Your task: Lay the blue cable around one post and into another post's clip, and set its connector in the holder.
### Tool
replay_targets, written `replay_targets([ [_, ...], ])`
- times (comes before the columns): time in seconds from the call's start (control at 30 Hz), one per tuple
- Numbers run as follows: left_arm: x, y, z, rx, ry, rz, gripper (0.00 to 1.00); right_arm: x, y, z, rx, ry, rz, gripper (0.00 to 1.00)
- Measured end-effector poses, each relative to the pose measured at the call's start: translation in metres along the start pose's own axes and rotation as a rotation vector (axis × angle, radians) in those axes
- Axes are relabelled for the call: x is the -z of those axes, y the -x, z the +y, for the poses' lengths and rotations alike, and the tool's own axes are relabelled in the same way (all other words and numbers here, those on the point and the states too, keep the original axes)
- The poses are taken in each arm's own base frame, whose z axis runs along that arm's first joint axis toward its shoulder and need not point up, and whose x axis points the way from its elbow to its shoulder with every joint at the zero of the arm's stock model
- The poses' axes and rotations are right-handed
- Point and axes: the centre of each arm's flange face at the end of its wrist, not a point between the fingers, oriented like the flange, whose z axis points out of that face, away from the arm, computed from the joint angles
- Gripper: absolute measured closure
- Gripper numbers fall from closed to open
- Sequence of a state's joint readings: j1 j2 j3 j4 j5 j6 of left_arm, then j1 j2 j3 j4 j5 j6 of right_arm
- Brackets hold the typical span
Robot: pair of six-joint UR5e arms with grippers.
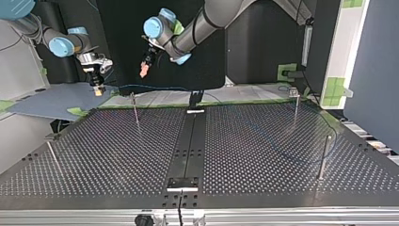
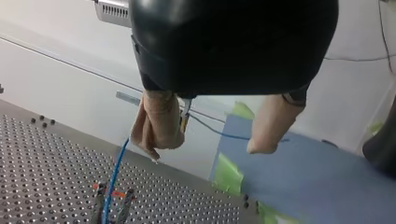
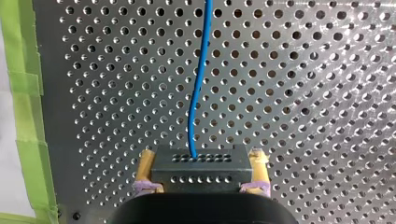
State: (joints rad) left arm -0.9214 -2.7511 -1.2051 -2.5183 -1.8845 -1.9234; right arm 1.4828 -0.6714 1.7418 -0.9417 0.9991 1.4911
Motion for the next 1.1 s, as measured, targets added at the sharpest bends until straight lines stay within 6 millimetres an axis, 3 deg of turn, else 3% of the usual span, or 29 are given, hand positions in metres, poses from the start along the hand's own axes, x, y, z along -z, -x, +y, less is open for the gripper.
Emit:
replay_targets([
  [0.27, -0.007, 0.010, 0.006, -0.011, 0.059, -0.016, 0.00, 0.000, 0.000, 0.000, -0.001, 0.003, 0.003, 1.00],
  [0.73, -0.026, 0.033, -0.006, 0.043, 0.050, -0.095, 0.00, 0.000, 0.000, 0.001, -0.001, 0.003, 0.005, 1.00],
  [1.1, -0.041, 0.052, 0.008, 0.070, 0.117, -0.143, 0.00, 0.000, -0.001, 0.001, -0.001, 0.004, 0.006, 1.00],
])
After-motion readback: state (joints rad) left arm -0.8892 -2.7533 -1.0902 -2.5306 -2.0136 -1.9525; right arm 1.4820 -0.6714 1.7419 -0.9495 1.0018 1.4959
